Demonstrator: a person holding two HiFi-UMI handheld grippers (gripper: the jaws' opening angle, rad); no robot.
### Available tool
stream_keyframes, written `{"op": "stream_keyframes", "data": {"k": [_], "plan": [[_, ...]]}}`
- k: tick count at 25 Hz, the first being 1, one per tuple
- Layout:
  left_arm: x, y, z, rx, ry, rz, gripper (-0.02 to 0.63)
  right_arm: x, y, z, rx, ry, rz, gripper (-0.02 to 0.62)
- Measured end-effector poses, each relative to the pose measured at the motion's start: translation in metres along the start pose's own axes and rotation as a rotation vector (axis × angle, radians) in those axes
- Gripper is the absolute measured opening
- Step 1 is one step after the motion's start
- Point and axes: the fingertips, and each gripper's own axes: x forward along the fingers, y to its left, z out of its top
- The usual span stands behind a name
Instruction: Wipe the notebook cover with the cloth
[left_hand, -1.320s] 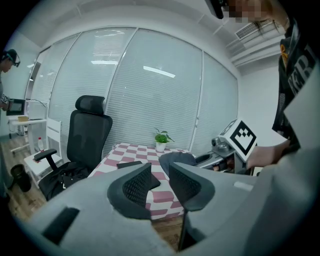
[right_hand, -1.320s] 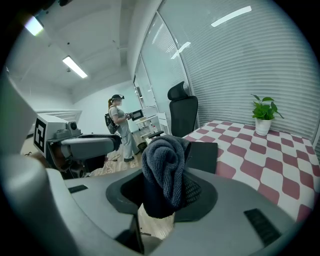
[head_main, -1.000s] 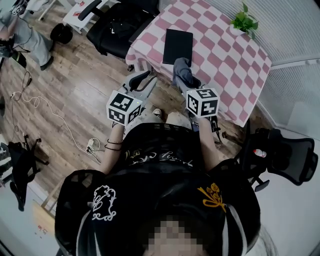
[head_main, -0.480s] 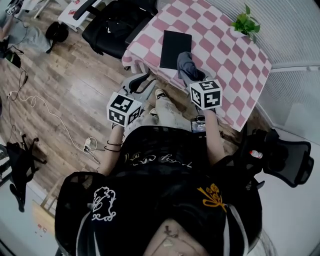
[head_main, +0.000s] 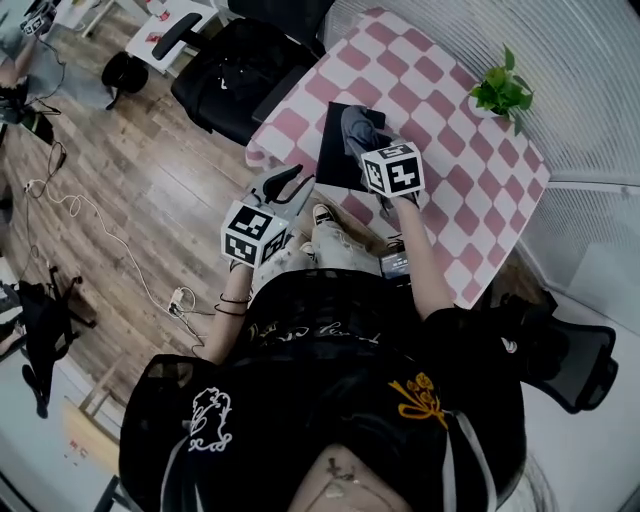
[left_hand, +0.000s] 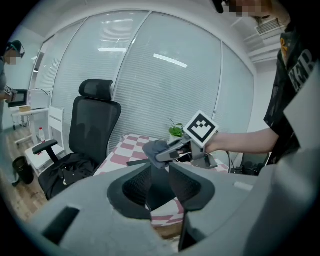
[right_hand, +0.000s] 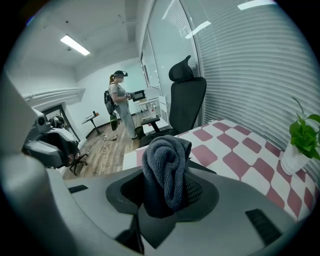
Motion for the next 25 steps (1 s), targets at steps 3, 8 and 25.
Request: {"op": "stream_keyframes", "data": {"k": [3,8,25], "plan": [[0.013,0.008,0.006,0.005,0.014,0.009,0.12,0.034,-0.012,0.005,0.01,0.044,0.032,0.112],[0.026,0.02,0.008,-0.013,0.034,0.03,0.12,0.081,-0.026,0.005,0.079,0.106,0.073,0.112],[0.028,0.032,0.007,-0.033,0.046,0.042,0.119,0.1,-0.01,-0.02,0.069,0.156,0.042,0.112]]}}
